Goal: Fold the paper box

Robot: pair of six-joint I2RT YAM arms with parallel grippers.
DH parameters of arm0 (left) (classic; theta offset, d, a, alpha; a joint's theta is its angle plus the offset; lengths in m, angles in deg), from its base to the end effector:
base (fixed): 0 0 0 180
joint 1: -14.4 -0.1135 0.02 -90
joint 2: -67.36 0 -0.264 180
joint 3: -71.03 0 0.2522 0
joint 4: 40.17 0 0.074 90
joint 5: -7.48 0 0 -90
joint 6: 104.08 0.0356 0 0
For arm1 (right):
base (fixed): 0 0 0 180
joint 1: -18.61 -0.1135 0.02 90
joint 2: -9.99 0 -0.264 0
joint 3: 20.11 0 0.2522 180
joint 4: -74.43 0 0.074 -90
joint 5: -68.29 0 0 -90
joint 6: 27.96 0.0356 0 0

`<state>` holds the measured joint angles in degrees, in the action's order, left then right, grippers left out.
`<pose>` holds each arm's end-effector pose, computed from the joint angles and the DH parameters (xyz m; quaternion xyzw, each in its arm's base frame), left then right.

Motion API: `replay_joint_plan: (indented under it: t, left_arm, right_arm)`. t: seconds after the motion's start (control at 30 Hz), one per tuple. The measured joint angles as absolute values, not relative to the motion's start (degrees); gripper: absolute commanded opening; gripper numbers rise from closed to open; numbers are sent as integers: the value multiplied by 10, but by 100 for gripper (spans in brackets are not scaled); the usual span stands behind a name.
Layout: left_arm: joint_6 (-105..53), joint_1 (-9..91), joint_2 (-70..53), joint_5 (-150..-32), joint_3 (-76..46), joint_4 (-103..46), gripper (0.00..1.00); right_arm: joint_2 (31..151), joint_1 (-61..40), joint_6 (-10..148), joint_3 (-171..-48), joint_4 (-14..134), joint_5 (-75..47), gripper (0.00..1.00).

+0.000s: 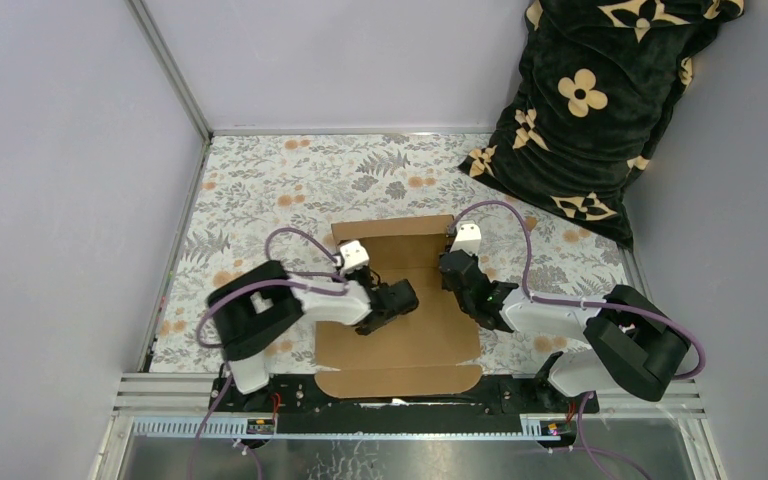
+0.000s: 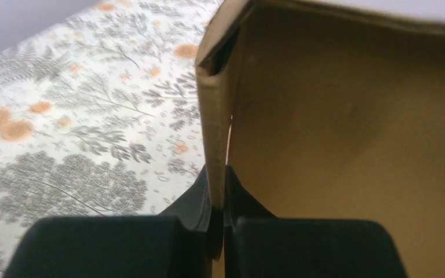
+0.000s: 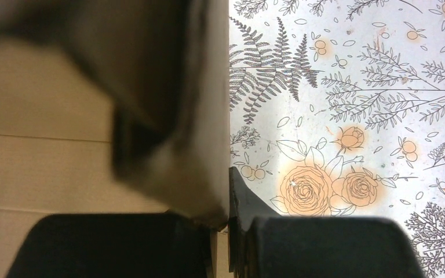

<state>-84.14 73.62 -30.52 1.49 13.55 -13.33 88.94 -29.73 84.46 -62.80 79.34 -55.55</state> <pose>0.1728 -0.2210 0.1399 -0.2003 0.7127 0.1485 0.6556 0.1884 0.1820 0.1696 -0.0482 0.8448 0.0644 0.5289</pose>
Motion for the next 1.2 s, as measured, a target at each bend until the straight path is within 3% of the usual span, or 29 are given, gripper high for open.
replay_joint_plan:
  t: [0.13,0.33,0.7,0.9,1.2]
  left_arm:
    - [-1136,756,-429,75,26,247,0]
    - [-1302,773,-450,78,21,437,0]
    - [-1338,790,-434,78,62,489,18]
    - [-1338,793,-430,78,84,510,46]
    - [-1338,793,-435,78,99,533,59]
  right_arm:
    - [889,-298,850,-630,791,-555,3]
    - [889,-306,850,-633,789,-545,3]
    - [889,-316,851,-641,777,-519,3]
    - [888,-322,850,-646,770,-512,3]
    - [884,-327,850,-649,755,-512,3]
